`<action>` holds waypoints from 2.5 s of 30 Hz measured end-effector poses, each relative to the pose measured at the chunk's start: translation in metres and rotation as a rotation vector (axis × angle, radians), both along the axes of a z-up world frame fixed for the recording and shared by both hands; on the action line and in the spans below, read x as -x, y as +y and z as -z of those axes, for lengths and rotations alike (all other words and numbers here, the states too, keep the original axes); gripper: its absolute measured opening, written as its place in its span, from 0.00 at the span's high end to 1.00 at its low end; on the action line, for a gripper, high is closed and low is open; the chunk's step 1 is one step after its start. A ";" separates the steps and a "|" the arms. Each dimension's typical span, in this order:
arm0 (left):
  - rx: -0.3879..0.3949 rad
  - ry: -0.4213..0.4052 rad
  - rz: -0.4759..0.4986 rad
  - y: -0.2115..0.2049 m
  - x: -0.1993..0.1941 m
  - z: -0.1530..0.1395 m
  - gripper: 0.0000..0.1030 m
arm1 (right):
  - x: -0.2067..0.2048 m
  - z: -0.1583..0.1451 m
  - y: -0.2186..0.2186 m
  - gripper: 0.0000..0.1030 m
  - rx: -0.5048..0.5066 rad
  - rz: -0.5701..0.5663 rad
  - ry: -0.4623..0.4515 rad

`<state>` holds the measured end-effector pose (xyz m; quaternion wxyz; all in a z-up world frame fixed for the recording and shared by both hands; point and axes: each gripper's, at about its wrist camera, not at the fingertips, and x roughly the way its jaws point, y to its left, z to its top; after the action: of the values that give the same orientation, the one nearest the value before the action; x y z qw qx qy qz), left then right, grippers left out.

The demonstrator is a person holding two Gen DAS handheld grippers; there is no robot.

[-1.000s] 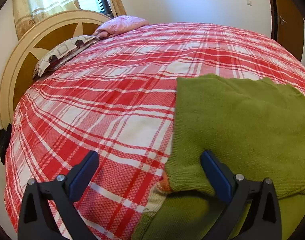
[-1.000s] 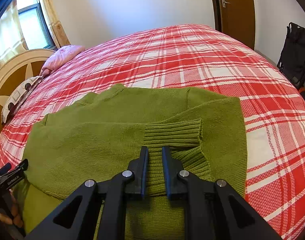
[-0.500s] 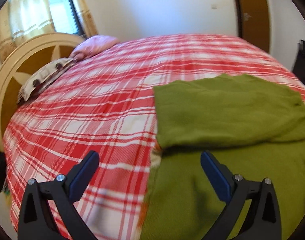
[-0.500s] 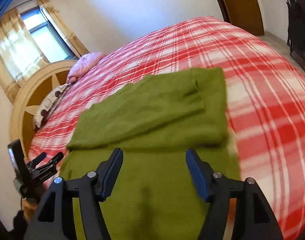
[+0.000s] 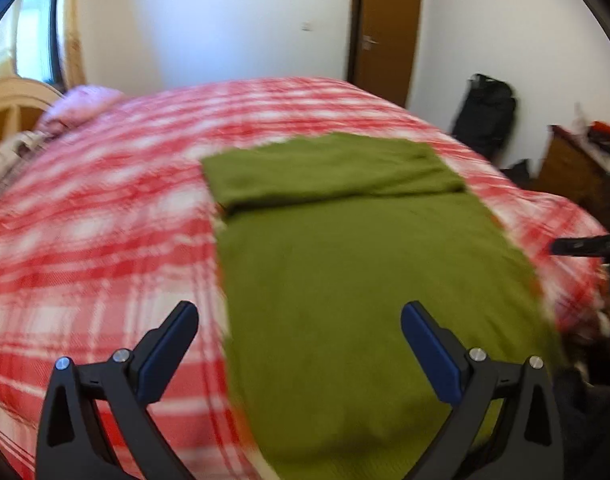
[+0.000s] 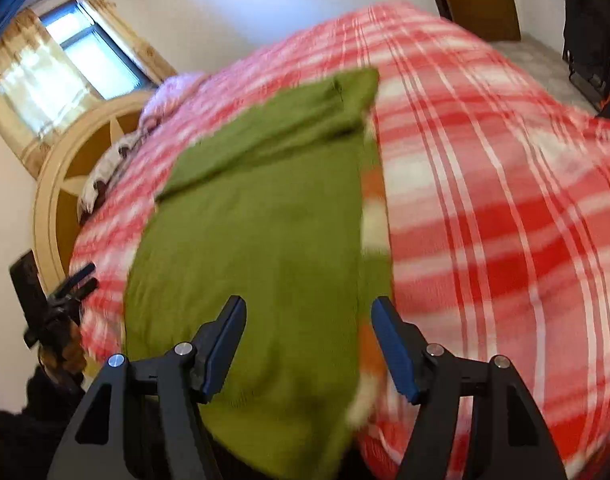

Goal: Fold small clothes
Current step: 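Grasp the sweater hem with both grippers and lift it toward the collar, then lift the held ribbed hem higher with both grippers toward the collar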

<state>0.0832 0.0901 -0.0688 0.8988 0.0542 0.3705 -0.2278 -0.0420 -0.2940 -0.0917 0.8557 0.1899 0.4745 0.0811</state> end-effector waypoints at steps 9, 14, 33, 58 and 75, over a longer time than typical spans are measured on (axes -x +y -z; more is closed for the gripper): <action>0.075 0.090 0.048 0.022 0.063 0.018 0.00 | 0.038 0.035 0.013 0.36 -0.069 -0.064 0.119; 0.091 0.140 0.008 0.032 0.076 0.037 0.01 | 0.044 0.044 0.028 0.36 -0.056 -0.107 0.166; 0.103 0.416 0.067 0.018 0.085 0.094 0.38 | 0.048 0.093 0.053 0.68 -0.132 -0.128 0.291; 0.280 0.172 0.068 0.033 0.023 0.001 0.95 | -0.037 -0.009 0.035 0.89 -0.414 -0.105 -0.085; 0.069 0.000 0.136 0.054 0.009 -0.003 0.36 | -0.074 -0.006 0.019 0.96 -0.260 -0.005 -0.198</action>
<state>0.0739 0.1446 -0.0658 0.8826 0.0481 0.3581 -0.3008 0.0320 -0.2751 -0.0861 0.8662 0.2892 0.3739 0.1621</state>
